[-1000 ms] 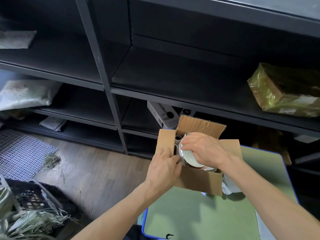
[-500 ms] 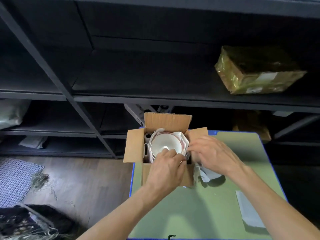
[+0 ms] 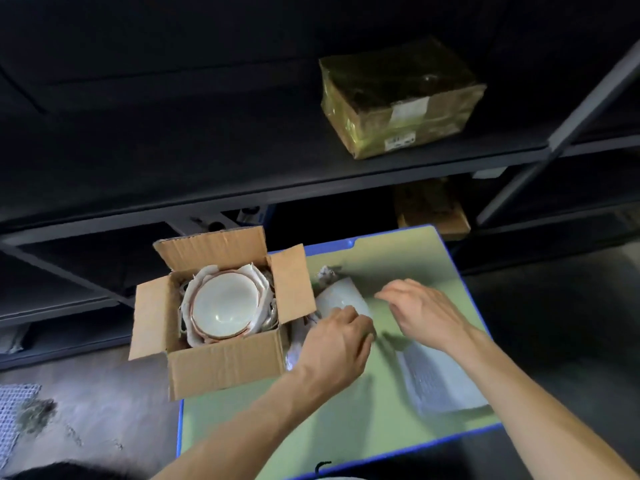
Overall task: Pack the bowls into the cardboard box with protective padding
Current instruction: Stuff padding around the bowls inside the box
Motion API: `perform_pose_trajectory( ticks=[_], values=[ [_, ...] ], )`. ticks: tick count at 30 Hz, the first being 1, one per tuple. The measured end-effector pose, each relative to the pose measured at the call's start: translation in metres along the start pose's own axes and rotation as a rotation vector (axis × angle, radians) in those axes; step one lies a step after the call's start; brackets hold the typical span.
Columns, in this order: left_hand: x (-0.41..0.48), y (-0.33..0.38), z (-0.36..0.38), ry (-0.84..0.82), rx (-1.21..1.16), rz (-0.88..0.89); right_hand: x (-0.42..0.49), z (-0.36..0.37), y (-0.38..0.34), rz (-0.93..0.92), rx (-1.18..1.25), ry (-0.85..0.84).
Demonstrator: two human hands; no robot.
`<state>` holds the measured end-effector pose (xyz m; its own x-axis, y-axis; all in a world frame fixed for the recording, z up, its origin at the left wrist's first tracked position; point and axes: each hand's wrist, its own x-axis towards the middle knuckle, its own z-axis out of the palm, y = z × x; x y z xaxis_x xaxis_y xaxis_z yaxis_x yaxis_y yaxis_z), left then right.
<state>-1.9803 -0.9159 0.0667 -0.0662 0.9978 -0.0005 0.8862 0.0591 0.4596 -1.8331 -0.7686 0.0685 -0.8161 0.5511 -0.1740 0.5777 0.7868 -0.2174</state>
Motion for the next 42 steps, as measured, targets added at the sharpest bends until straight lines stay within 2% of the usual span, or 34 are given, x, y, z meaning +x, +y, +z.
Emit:
perform_pose_trajectory(
  ticks=[6,9,13,16,26,32,35,42],
  values=[
    [0.019,-0.008,0.019,-0.111,0.082,-0.285,0.02,0.013,0.008,0.139,0.079,-0.23],
    [0.023,-0.012,0.028,-0.155,-0.044,-0.398,0.034,0.033,-0.003,0.207,0.182,-0.299],
    [0.021,-0.01,0.034,-0.202,0.016,-0.343,0.04,0.055,-0.016,0.254,0.295,-0.27],
    [0.019,-0.01,0.036,-0.149,-0.05,-0.339,0.038,0.057,-0.016,0.298,0.371,-0.222],
    [0.011,-0.017,0.028,-0.041,-0.056,-0.356,0.018,0.006,0.014,0.335,0.488,-0.11],
    [0.027,-0.002,0.003,0.106,-0.195,-0.184,0.001,-0.026,0.029,0.213,0.5,-0.181],
    [0.034,0.004,-0.007,0.106,-0.222,-0.072,-0.004,-0.044,0.022,0.145,0.543,-0.225],
    [0.025,0.008,-0.024,0.19,-0.279,-0.098,-0.01,-0.063,-0.004,0.084,0.599,-0.186]
  ],
)
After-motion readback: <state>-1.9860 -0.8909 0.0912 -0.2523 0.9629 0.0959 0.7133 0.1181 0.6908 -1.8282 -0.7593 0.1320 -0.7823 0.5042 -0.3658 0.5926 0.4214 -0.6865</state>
